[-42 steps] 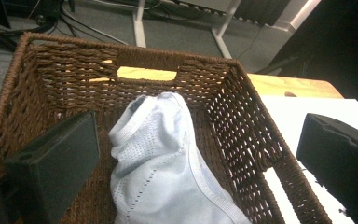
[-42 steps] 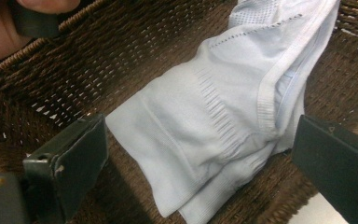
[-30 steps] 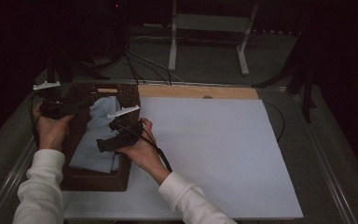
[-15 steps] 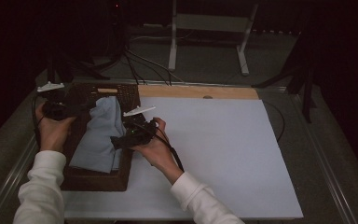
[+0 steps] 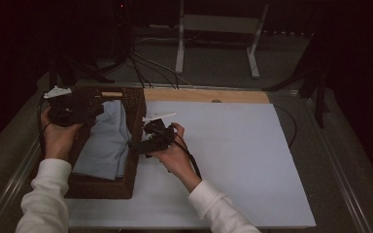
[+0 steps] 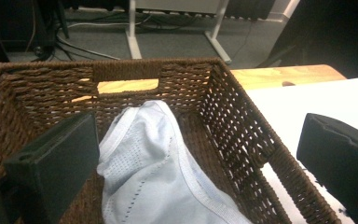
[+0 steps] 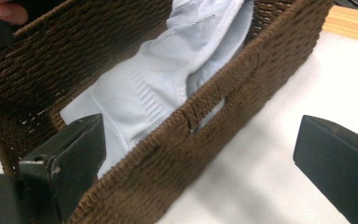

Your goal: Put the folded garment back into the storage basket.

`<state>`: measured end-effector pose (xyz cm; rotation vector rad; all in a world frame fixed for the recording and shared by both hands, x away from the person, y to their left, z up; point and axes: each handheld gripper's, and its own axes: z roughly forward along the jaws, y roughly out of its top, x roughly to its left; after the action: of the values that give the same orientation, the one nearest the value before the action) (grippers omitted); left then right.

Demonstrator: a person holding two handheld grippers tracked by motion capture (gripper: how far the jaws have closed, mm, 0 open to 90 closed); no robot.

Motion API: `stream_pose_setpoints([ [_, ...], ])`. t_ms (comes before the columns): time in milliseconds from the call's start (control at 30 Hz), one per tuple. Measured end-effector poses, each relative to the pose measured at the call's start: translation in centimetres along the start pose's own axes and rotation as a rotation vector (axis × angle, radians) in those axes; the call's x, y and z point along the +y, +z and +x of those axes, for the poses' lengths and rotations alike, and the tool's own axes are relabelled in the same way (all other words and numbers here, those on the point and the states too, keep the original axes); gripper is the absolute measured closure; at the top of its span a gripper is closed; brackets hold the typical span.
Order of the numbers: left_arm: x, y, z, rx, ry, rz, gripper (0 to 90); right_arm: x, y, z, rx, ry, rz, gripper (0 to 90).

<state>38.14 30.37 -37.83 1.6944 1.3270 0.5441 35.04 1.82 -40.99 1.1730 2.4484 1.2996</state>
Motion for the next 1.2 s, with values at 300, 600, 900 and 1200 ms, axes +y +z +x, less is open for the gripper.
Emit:
stream_pose_setpoints([
  [300, -0.7, -0.7, -0.4, -0.037, -0.016, -0.046, 0.2, -0.5, -0.7, -1.0, -0.009, 0.010, -0.007, 2.8],
  [600, -1.4, -1.5, -1.7, -0.016, 0.025, -0.064, 0.2, -1.4, -1.6, -1.8, -0.009, 0.027, -0.018, 2.8],
  [900, -2.1, -1.8, -3.5, -0.019, 0.045, -0.048, 0.2, -2.2, -2.5, -2.3, -0.027, 0.011, -0.022, 2.8],
  [1200, -2.5, -2.1, -5.5, -0.018, 0.081, -0.049, 0.1, -2.9, -3.4, -3.0, -0.038, -0.001, -0.028, 2.8],
])
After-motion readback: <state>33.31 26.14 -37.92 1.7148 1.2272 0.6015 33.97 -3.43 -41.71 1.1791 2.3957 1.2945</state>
